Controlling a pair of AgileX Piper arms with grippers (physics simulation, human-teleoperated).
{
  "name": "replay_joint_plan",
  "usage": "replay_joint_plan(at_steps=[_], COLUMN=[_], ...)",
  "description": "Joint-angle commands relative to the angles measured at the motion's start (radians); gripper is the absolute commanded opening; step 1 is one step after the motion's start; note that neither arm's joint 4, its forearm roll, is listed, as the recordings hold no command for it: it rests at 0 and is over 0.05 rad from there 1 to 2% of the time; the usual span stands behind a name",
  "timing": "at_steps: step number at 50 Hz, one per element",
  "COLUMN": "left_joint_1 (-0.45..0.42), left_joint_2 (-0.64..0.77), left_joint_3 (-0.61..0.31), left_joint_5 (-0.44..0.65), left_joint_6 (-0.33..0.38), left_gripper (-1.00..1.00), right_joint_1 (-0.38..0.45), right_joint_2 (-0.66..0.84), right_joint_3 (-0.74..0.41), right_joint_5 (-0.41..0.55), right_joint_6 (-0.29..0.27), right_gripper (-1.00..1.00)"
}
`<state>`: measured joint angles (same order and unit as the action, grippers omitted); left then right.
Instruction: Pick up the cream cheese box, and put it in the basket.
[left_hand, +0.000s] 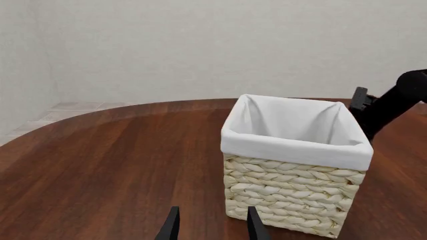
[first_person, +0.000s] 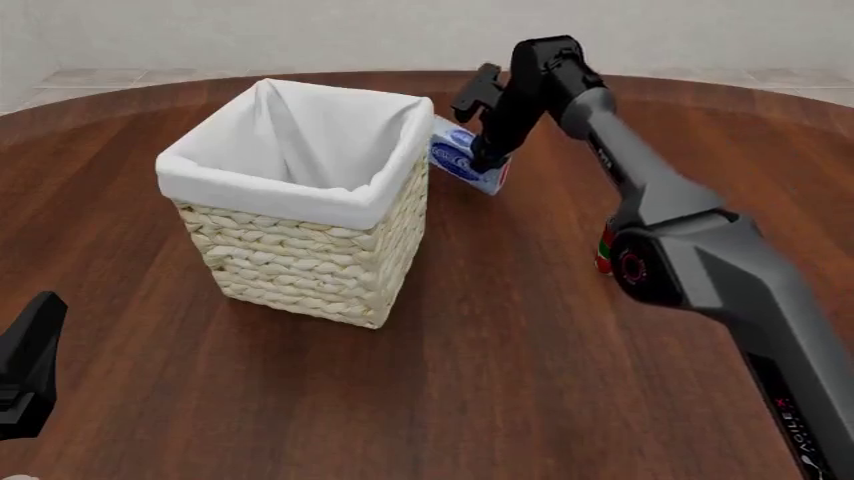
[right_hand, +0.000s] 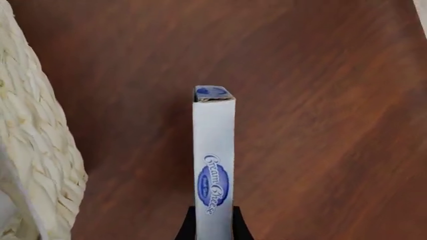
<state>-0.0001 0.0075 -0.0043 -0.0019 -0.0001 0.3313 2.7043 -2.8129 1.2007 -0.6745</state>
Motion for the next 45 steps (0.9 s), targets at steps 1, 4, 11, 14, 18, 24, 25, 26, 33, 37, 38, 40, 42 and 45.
replay_joint_plan(at_steps=[1, 4, 11, 14, 18, 24, 25, 26, 33, 37, 38, 40, 42, 45], left_joint_1=[0.0, 0.0, 0.0, 0.0, 0.0, 0.0, 0.0, 0.0, 0.0, 0.0, 0.0, 0.0, 0.0, 0.0], left_joint_2=[0.0, 0.0, 0.0, 0.0, 0.0, 0.0, 0.0, 0.0, 0.0, 0.0, 0.0, 0.0, 0.0, 0.0], left_joint_3=[0.0, 0.0, 0.0, 0.0, 0.0, 0.0, 0.0, 0.0, 0.0, 0.0, 0.0, 0.0, 0.0, 0.0], left_joint_5=[0.0, 0.0, 0.0, 0.0, 0.0, 0.0, 0.0, 0.0, 0.0, 0.0, 0.0, 0.0, 0.0, 0.0], left_joint_6=[0.0, 0.0, 0.0, 0.0, 0.0, 0.0, 0.0, 0.0, 0.0, 0.0, 0.0, 0.0, 0.0, 0.0], left_gripper=[1.0, 1.0, 1.0, 1.0, 1.0, 1.0, 1.0, 1.0, 1.0, 1.0, 1.0, 1.0, 1.0, 1.0], right_joint_1=[-0.004, -0.008, -0.018, -0.008, -0.008, 0.019, 0.024, 0.027, 0.027, 0.035, 0.04, 0.04, 0.039, 0.038], right_joint_2=[-0.052, -0.063, -0.088, -0.104, -0.124, -0.16, -0.168, -0.17, -0.212, -0.23, -0.237, -0.247, -0.263, -0.301], right_joint_3=[-0.017, -0.016, -0.017, -0.016, -0.016, -0.015, -0.015, -0.015, -0.017, -0.015, -0.015, -0.013, -0.008, 0.028], right_joint_5=[-0.025, -0.026, -0.035, -0.035, -0.036, -0.037, -0.045, -0.044, -0.05, -0.045, -0.043, -0.042, -0.042, -0.06], right_joint_6=[0.038, 0.044, 0.059, 0.07, 0.077, 0.116, 0.128, 0.139, 0.17, 0.18, 0.186, 0.19, 0.201, 0.211], right_gripper=[-1.0, -1.0, -1.0, -1.0, -1.0, -1.0, -1.0, -1.0, -1.0, -1.0, -1.0, -1.0, -1.0, -1.0])
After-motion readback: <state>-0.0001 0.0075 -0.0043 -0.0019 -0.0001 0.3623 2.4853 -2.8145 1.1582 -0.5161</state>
